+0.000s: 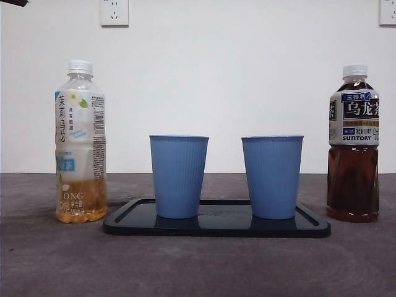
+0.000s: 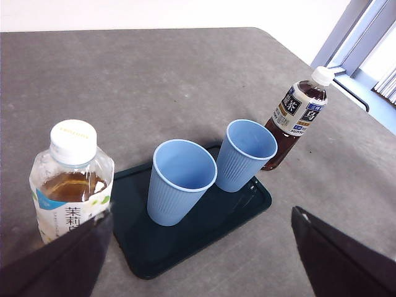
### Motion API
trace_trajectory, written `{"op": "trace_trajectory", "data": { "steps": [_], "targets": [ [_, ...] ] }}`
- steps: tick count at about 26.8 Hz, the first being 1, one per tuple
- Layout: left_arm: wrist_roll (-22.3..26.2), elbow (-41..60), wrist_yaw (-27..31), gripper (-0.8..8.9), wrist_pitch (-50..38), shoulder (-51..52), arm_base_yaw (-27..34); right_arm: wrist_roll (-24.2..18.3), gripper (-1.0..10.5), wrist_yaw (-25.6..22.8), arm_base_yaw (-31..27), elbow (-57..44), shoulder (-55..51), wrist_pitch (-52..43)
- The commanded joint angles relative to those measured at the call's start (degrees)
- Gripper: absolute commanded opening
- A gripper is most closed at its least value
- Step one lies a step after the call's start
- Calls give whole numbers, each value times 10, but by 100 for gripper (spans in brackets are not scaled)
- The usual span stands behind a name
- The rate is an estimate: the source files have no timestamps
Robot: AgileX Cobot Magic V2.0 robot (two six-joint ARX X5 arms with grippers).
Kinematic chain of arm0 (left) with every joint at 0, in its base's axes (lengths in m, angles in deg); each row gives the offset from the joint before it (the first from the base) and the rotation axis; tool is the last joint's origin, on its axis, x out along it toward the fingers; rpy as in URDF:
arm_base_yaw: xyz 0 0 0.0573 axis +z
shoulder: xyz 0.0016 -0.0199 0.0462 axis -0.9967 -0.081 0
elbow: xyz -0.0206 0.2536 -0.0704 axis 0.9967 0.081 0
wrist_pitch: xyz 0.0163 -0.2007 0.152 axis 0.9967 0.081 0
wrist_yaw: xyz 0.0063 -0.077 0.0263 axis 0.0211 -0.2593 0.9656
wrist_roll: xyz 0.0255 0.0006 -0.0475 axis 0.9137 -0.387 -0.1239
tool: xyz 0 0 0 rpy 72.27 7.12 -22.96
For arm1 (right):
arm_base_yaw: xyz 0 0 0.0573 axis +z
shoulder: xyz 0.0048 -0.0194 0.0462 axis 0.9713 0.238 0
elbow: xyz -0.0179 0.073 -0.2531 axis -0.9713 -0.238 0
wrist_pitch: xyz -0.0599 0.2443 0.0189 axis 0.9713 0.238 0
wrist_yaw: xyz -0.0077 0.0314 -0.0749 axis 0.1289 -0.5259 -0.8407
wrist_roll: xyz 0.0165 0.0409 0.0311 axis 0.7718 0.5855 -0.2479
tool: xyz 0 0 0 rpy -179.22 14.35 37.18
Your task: Pour the drink into the cup
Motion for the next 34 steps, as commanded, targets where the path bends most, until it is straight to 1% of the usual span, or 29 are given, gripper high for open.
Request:
{"op": "trace_trajectory", "data": {
  "steps": [1, 7, 10, 11, 13, 14, 17, 19, 21, 23, 26, 29, 30, 32, 34],
  "targets": [
    [4, -12, -3, 468, -1, -8, -2, 35, 545, -17, 2, 1, 16, -7],
    [4, -5, -2, 467, 1, -17, -6, 50, 544, -24, 3, -38, 65, -59],
    [4, 9, 2, 466, 1, -17, -6, 53, 544, -65, 6, -63, 86, -93],
    [4, 15, 5, 466, 1, -17, -6, 53, 544, -90, 9, -71, 90, -103],
    [5, 29, 5, 465, 0, -17, -6, 53, 544, -121, 14, -91, 93, -128],
    [5, 38, 5, 465, -4, -17, -6, 54, 544, -131, 19, -104, 94, -145],
    [5, 68, 5, 464, -22, -17, -6, 67, 544, -137, 31, -153, 95, -212],
    [3, 89, 5, 464, -45, -17, -6, 74, 544, -145, 39, -191, 101, -266],
    [-1, 111, 5, 464, -67, -17, -6, 80, 544, -175, 45, -247, 118, -363],
    [-1, 115, 5, 464, -70, -17, -6, 81, 544, -200, 45, -291, 145, -456],
    [-1, 115, 5, 464, -79, -17, -6, 81, 544, -216, 45, -331, 206, -577],
    [-1, 115, 5, 464, -80, -17, -6, 76, 544, -239, 45, -354, 286, -698],
    [-1, 115, 5, 464, -80, -17, -6, 66, 544, -243, 44, -355, 313, -729],
    [-1, 115, 5, 464, -80, -17, -6, 56, 544, -242, 42, -355, 362, -794],
    [-1, 115, 5, 464, -80, -17, -6, 55, 544, -245, 42, -354, 412, -855]
  ]
}}
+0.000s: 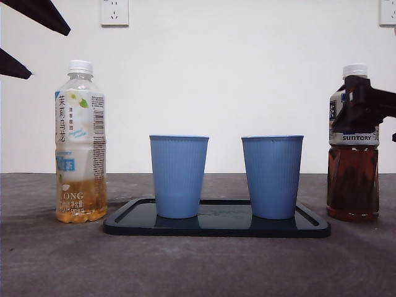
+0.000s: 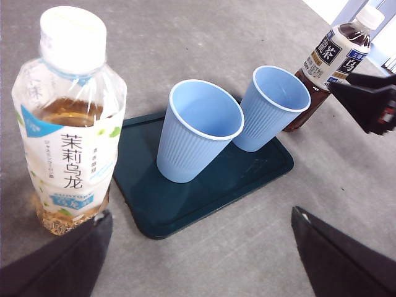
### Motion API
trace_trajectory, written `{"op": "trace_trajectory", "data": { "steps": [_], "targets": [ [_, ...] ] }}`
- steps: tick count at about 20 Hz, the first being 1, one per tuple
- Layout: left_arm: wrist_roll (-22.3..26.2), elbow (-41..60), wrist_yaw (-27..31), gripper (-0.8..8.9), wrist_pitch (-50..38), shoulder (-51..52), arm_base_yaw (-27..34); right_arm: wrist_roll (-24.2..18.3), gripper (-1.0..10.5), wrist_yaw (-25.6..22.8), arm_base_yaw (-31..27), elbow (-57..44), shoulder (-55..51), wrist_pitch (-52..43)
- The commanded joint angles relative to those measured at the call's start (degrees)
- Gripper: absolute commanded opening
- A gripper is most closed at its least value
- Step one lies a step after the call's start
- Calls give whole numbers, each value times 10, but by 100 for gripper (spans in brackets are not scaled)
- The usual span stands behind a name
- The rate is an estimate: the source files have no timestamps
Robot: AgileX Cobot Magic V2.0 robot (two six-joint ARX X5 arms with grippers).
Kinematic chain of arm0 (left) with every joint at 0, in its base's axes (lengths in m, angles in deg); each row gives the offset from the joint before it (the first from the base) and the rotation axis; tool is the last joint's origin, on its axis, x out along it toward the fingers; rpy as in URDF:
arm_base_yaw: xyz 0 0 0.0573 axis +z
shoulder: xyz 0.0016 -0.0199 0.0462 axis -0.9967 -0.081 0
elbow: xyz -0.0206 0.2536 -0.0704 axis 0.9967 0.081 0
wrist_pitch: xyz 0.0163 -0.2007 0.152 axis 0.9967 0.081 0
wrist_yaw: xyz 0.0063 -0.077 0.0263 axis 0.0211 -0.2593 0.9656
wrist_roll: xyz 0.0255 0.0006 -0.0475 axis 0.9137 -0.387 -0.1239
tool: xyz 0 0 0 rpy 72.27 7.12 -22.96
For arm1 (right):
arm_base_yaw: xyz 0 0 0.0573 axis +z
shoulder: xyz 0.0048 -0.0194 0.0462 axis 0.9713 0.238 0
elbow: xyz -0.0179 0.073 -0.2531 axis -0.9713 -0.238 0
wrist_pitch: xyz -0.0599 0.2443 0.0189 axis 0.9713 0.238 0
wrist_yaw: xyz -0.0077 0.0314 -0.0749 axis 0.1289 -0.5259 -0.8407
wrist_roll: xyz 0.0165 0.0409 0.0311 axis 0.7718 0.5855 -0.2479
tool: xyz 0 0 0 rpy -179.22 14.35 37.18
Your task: Pour the drink into the cup
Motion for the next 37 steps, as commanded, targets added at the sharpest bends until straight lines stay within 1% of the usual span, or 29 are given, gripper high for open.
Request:
{"op": "trace_trajectory", "data": {
  "steps": [1, 6, 8, 10, 13, 14, 17, 18, 21, 24, 26, 28, 30, 33, 34, 35, 37],
  "targets": [
    [-1, -5, 0, 464, -6, -3, -2, -8, 544, -7, -1, 2, 51, -56],
    [-1, -5, 0, 464, -6, -3, -2, -9, 543, -12, -21, 4, 134, -167],
    [-1, -5, 0, 464, -6, -3, -2, -9, 521, 5, -31, 14, 154, -177],
    [-1, -5, 0, 464, -6, -3, -2, -9, 490, 38, -39, 29, 167, -177],
    [0, -5, 0, 464, -7, -3, -2, -12, 483, 47, -39, 50, 179, -176],
    [0, -5, 0, 464, -7, -3, -2, -12, 462, 47, -39, 53, 179, -173],
    [1, -5, 0, 464, -7, -3, -2, -10, 279, 47, -39, 55, 179, -172],
    [1, -5, 0, 464, -7, -3, -2, -9, 250, 49, -39, 55, 179, -172],
    [1, -5, 1, 464, -7, -3, -2, -5, 209, 65, -39, 55, 177, -172],
    [3, -5, 1, 464, -7, -3, -2, -13, 197, 64, -39, 56, 158, -153],
    [4, -5, 1, 464, -7, -3, -2, -22, 192, 61, -39, 63, 123, -100],
    [5, -5, 1, 464, -7, -3, -2, -36, 191, 61, -38, 89, 79, -5],
    [8, -5, 1, 464, -7, -3, -2, -62, 191, 58, -31, 134, 33, 129],
    [15, -5, 1, 464, -7, -3, -2, -105, 191, 14, -16, 234, -9, 394],
    [16, -5, 1, 464, -6, -3, -2, -124, 191, 4, -8, 266, -13, 468],
    [17, -5, 1, 464, -6, -3, -2, -144, 191, -7, 2, 300, -13, 535],
    [18, -5, 1, 464, -5, -3, -2, -183, 191, -33, 20, 349, -13, 627]
  ]
}}
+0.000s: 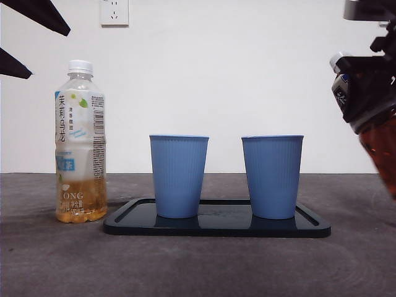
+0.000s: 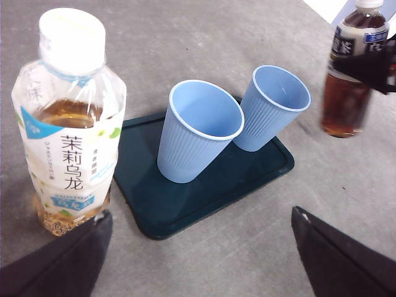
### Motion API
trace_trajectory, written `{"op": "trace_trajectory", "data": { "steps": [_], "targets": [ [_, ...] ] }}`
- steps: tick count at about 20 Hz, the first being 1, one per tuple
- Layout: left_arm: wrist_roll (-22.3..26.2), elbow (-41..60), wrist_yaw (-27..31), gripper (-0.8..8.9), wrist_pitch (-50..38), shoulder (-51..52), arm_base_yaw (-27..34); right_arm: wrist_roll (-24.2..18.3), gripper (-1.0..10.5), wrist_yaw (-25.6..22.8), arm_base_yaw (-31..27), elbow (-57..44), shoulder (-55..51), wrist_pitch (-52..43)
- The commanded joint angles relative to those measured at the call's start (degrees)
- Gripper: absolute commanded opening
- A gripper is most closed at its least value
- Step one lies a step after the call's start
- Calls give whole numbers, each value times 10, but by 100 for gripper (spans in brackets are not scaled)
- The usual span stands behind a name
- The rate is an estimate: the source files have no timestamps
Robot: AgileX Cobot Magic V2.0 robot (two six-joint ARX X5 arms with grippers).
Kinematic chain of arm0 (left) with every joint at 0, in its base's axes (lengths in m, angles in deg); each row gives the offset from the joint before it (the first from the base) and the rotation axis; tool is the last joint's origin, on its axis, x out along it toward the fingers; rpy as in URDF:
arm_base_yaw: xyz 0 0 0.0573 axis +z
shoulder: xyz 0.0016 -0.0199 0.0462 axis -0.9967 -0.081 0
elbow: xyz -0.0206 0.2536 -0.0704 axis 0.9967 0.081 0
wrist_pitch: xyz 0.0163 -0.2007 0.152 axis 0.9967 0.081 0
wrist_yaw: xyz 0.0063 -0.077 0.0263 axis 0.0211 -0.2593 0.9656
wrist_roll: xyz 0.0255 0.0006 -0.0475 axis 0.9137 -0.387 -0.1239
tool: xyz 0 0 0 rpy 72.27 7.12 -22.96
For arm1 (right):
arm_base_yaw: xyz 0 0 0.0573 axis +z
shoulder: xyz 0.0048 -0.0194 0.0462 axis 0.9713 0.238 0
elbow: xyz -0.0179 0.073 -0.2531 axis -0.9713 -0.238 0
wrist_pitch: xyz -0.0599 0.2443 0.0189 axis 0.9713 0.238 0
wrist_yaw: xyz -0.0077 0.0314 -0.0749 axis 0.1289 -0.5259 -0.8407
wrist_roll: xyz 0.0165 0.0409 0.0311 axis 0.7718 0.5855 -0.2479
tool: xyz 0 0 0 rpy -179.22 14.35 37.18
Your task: Pour the drink into the cup
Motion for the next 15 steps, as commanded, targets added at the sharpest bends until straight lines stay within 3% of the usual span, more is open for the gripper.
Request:
{"op": "trace_trajectory", "data": {
  "steps": [1, 5, 12, 15],
  "targets": [
    [13, -5, 1, 464, -5, -3, -2, -62, 191, -23, 19, 55, -1, 76],
    [15, -5, 1, 464, -6, -3, -2, -107, 191, -44, 57, 109, -1, 178],
    [17, -5, 1, 464, -8, -3, -2, -194, 191, -191, 157, 159, 44, 260],
    [17, -5, 1, 464, -8, -3, -2, -212, 191, -257, 179, 176, 81, 267]
  ]
}}
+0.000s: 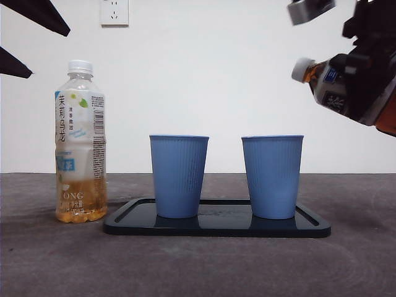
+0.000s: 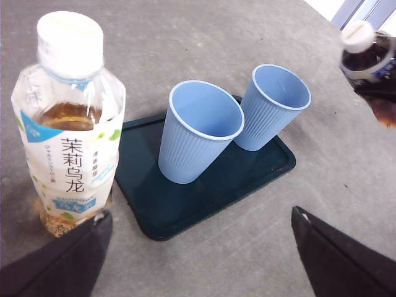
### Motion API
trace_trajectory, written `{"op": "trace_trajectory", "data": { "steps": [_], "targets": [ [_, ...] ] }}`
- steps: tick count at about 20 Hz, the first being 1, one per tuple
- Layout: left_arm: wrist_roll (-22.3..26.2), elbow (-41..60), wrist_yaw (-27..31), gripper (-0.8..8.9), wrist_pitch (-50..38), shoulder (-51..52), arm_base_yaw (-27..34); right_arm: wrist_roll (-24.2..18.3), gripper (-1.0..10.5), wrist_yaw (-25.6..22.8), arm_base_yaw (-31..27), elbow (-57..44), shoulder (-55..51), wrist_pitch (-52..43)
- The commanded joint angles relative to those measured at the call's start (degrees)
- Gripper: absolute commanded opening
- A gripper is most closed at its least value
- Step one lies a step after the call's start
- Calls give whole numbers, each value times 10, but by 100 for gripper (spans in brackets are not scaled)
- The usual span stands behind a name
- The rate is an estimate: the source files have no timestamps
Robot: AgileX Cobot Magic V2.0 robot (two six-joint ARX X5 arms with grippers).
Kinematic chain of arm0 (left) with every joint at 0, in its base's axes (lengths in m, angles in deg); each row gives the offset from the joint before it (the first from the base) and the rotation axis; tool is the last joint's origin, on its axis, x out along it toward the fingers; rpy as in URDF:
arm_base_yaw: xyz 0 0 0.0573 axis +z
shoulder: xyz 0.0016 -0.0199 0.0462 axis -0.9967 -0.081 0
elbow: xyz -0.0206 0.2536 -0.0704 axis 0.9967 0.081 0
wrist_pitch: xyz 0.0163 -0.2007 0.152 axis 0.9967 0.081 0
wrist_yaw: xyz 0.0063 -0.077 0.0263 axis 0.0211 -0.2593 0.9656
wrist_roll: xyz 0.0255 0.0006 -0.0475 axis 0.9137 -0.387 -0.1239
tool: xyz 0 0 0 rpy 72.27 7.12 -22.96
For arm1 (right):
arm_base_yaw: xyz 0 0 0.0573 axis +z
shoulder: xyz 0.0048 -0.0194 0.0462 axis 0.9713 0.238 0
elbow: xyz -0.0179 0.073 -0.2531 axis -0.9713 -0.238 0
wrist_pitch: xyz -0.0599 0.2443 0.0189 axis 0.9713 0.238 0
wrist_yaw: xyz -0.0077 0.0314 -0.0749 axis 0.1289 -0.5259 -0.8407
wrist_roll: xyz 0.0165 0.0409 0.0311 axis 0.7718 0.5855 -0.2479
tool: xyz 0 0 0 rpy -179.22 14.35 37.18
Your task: Pour the drink into the cup
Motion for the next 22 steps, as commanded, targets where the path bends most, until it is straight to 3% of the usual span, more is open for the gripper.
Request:
{"op": "trace_trajectory", "data": {
  "steps": [1, 7, 17, 22],
  "targets": [
    [7, -5, 1, 464, -8, -3, -2, -31, 191, -53, 16, 32, 27, -6],
    [4, -5, 1, 464, -8, -3, -2, -92, 191, -134, 36, 55, 79, 16],
    [0, -5, 1, 464, -8, -3, -2, -180, 191, -229, 68, 55, 105, 13],
    [0, -5, 1, 464, -8, -3, -2, -209, 191, -242, 76, 55, 113, 4]
  ]
}}
